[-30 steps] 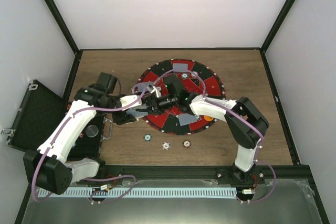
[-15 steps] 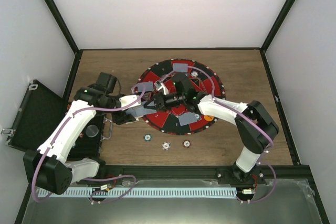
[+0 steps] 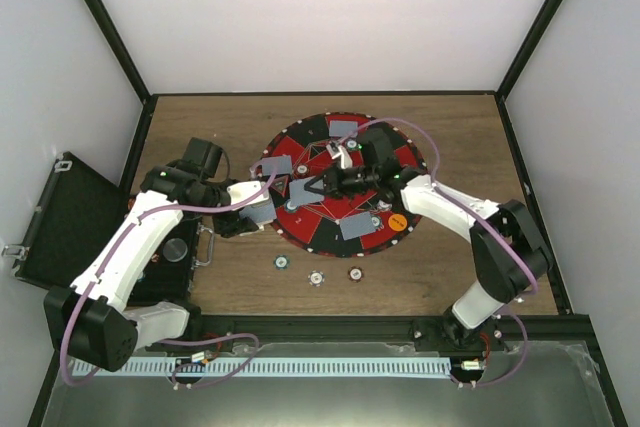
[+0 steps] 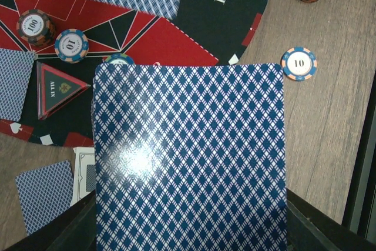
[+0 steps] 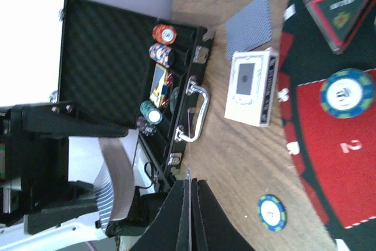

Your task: Distribute texas hold em gaming equipment

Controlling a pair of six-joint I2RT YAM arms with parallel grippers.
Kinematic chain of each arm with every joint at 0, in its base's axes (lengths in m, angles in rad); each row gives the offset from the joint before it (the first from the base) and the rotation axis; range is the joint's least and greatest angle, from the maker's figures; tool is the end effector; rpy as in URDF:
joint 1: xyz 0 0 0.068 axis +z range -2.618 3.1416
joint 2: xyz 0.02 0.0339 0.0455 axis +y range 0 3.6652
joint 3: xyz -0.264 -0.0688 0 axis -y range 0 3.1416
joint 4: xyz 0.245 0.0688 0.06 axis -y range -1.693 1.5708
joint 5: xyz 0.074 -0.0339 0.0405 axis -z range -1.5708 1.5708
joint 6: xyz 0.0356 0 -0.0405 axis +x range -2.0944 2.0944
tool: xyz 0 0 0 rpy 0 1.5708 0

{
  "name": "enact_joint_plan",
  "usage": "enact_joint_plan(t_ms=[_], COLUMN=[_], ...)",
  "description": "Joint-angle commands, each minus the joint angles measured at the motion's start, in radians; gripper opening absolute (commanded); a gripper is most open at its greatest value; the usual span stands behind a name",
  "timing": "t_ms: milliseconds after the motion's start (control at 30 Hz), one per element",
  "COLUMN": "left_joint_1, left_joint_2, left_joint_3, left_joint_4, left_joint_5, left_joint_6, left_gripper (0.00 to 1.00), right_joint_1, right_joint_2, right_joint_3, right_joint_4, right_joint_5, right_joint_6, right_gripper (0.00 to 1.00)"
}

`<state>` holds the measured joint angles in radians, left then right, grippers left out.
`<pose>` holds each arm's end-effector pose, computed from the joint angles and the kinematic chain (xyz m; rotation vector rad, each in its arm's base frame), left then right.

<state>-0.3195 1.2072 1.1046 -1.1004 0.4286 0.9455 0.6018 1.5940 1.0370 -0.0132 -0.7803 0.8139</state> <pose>0.1987 -0.0813 0.2956 1.6449 2.0637 -0.3950 0.2738 0.2185 0.2452 -0.2791 2.4143 1.5837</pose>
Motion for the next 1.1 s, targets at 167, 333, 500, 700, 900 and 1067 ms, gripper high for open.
enact_joint_plan(t_ms=[167,333,500,700,900,1067], left_joint_1=[0.001,0.000,0.001,0.000,0.001,0.001], left_joint_2=[-0.033,-0.030,-0.033,-0.046,-0.048,-0.041], left_joint_3=[0.024,0.026,0.028,0.029,0.031,0.039], left_joint_4=[-0.009,-0.029,-0.046,-0.065,-0.071,-0.068], left_joint_5=[-0.002,0.008,0.015,0.007,0.002,0.013], left_joint_6=[0.006,-0.004,-0.011,-0.007,0.001,-0.004], left_gripper=[0.04,0.04,0.04,0.04,0.04,0.04], right_joint_1=[-0.108,-0.109,-0.109,-0.109,-0.108,-0.109], right_joint_2=[0.216,0.516,0.789,0.996,0.994,0.954], right_joint_3=[0.232,0.542,0.905,1.150,1.166,1.165], right_joint_4=[-0.103,-0.208,-0.295,-0.309,-0.316,-0.391], right_joint_5=[-0.012,0.014,0.014,0.015,0.059,0.122], right_joint_6=[-0.115,-0.171,-0.166,-0.119,-0.143,-0.217], right_gripper=[0.01,0.01,0.02,0.08,0.36,0.52])
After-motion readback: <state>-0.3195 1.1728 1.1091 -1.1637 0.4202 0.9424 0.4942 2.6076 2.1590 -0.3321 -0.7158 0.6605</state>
